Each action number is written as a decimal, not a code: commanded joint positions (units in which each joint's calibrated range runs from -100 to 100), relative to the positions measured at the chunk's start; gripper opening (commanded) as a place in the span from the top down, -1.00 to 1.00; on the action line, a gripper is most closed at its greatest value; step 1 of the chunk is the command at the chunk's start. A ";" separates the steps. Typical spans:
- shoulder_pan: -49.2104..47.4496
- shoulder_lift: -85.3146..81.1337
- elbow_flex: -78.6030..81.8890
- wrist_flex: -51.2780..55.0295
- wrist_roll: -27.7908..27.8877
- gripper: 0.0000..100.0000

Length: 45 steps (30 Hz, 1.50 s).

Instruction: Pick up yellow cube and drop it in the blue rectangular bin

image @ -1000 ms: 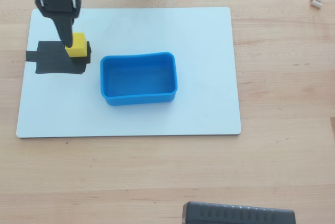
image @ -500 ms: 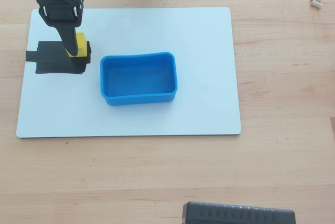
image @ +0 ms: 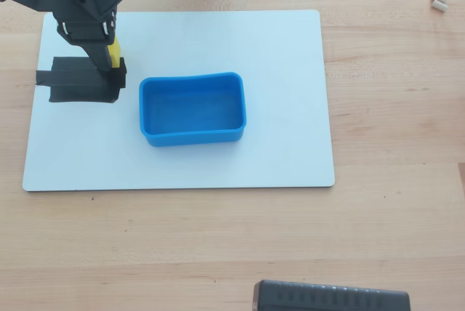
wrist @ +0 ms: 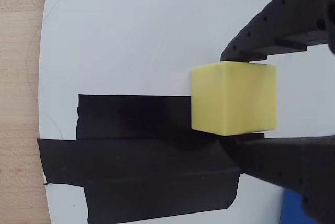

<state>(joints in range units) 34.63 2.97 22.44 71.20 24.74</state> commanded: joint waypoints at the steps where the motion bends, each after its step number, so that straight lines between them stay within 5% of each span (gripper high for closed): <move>1: 0.36 -2.56 -0.81 1.14 0.05 0.73; 18: -19.71 -28.29 -4.54 22.52 -9.04 0.73; 33: -25.97 -40.18 22.56 -11.75 -12.31 0.73; 41: -27.77 -39.62 26.74 -19.34 -12.36 0.72; 45: -28.20 -38.97 27.83 -19.10 -12.36 0.53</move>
<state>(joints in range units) 6.75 -34.93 50.30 53.00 12.72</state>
